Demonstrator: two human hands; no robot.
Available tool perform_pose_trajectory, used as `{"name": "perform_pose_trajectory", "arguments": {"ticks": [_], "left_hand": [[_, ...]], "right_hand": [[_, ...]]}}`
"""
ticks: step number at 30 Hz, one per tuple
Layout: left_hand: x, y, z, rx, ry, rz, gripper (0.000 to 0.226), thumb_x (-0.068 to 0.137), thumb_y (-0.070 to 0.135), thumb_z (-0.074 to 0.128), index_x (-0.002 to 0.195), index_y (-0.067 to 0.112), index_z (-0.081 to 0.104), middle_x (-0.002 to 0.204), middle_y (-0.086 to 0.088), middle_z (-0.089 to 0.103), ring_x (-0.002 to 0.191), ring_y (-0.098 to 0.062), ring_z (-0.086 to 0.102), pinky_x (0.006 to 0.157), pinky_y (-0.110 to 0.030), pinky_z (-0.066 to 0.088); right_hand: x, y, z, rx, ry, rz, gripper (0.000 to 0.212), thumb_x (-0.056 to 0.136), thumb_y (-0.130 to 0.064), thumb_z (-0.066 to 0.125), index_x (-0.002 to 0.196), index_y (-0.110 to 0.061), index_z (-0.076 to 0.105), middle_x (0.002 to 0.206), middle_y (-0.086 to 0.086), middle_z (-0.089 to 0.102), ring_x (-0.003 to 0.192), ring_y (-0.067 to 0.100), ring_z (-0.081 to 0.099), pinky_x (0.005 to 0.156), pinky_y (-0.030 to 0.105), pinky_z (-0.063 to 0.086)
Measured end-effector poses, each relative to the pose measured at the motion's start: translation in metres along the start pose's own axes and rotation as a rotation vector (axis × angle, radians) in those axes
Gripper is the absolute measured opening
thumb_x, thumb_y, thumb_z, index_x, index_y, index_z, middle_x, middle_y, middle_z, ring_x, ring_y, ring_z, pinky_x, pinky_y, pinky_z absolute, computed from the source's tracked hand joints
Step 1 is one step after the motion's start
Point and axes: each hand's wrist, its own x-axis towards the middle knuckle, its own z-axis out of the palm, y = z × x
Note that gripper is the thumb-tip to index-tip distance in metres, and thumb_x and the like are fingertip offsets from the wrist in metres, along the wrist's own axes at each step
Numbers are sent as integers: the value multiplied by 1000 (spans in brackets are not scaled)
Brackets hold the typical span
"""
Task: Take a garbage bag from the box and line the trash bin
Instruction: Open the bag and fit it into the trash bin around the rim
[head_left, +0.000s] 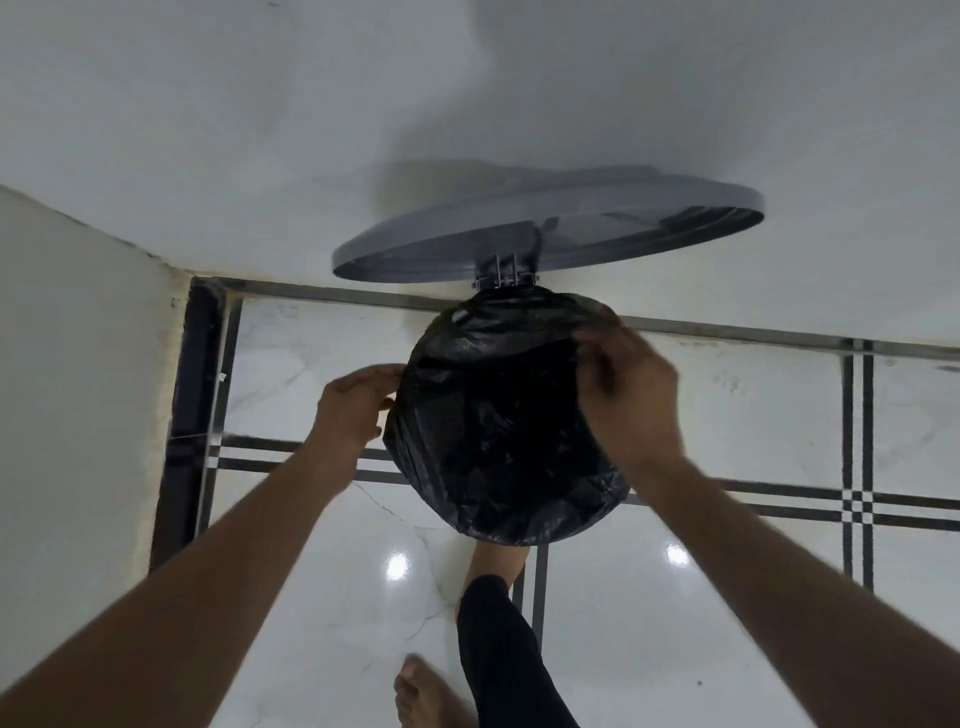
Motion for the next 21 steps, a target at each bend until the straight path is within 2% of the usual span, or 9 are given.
{"name": "perform_pose_trajectory", "arguments": {"ticks": [1, 3, 6, 8, 9, 11, 15, 18, 21], "left_hand": [[-10, -5, 4, -16, 4, -23, 23, 97, 23, 60, 108, 26, 80, 114, 0, 77, 104, -21, 66, 73, -30, 47], [-25, -20, 10, -18, 37, 1, 20, 98, 34, 62, 107, 39, 78, 109, 7, 77, 99, -17, 68, 76, -31, 54], [-33, -41, 17, 82, 84, 166, 33, 94, 28, 63, 115, 51, 75, 102, 13, 79, 99, -14, 73, 93, -41, 60], [-31, -40, 23, 203, 157, 279, 41, 97, 16, 56, 126, 41, 72, 93, 11, 76, 80, 0, 68, 83, -20, 59], [-29, -37, 25, 243, 196, 298, 44, 99, 9, 53, 129, 37, 71, 85, 10, 69, 69, 3, 62, 71, -6, 51], [-24, -33, 27, 293, 236, 313, 49, 98, 2, 49, 132, 32, 69, 80, 4, 62, 62, 0, 54, 58, -2, 39], [-13, -34, 23, 386, 197, 342, 59, 95, 1, 46, 138, 35, 65, 101, -18, 67, 74, -14, 58, 59, -5, 39], [-7, -30, 19, 444, 148, 403, 64, 89, -2, 44, 136, 36, 66, 93, -26, 69, 81, -35, 65, 58, -12, 41], [-3, -25, 18, 510, 136, 441, 67, 88, -4, 44, 136, 37, 65, 92, -26, 69, 84, -37, 65, 58, -8, 40]], "right_hand": [[-14, -6, 10, 14, -111, -35, 29, 91, -9, 58, 111, -17, 78, 106, 2, 76, 91, 14, 69, 89, 14, 49], [-34, -7, 42, -74, -429, -4, 34, 89, -14, 57, 117, -18, 76, 112, 7, 75, 101, 23, 69, 97, 29, 54], [-30, -3, 75, -285, -813, 151, 50, 93, -28, 54, 142, -17, 58, 137, 15, 60, 128, 38, 55, 110, 40, 45], [-21, -1, 85, -320, -946, 257, 53, 98, -30, 52, 148, -13, 49, 146, 17, 54, 136, 38, 49, 114, 40, 42], [-18, 0, 88, -315, -973, 286, 54, 99, -30, 52, 150, -13, 46, 148, 18, 52, 138, 38, 48, 115, 40, 41], [-16, 1, 92, -288, -987, 318, 55, 100, -29, 52, 151, -13, 45, 150, 20, 52, 139, 38, 47, 115, 38, 40], [-17, 2, 93, -253, -1010, 339, 55, 100, -30, 52, 153, -15, 44, 153, 18, 49, 141, 37, 45, 115, 35, 39], [-15, 1, 93, -240, -1013, 377, 57, 100, -33, 52, 154, -16, 43, 152, 19, 49, 140, 38, 46, 115, 36, 40], [-16, 0, 97, -288, -1018, 369, 56, 101, -31, 51, 153, -14, 43, 152, 21, 49, 140, 39, 47, 114, 36, 40]]}}
